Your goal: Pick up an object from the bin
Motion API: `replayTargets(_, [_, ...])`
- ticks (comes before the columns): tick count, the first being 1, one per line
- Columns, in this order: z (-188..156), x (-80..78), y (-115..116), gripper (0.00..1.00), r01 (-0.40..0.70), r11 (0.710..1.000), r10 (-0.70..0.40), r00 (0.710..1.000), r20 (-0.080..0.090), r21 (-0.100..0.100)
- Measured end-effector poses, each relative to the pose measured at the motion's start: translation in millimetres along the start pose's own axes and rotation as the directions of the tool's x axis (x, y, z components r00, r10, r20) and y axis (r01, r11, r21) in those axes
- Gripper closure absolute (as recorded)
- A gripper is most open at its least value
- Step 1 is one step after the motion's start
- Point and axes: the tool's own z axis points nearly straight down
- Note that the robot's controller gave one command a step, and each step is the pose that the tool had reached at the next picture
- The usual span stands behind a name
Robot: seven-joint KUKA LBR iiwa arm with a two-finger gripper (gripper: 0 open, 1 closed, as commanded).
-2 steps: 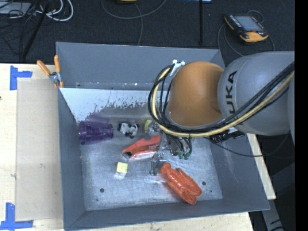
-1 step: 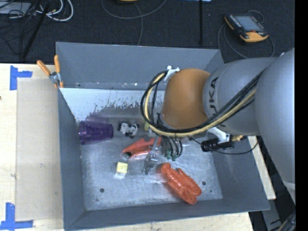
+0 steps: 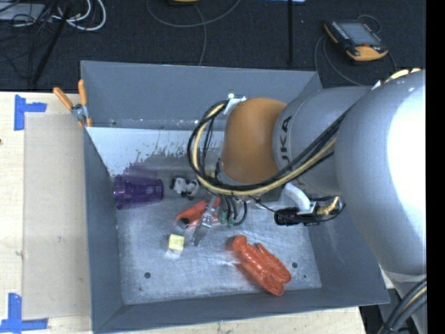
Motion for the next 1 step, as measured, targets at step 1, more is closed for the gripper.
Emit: replayTargets(1, [34.3,-14.1,7.1,1.00,0.109,0.994,-0.109,0.994,0.008,-0.006])
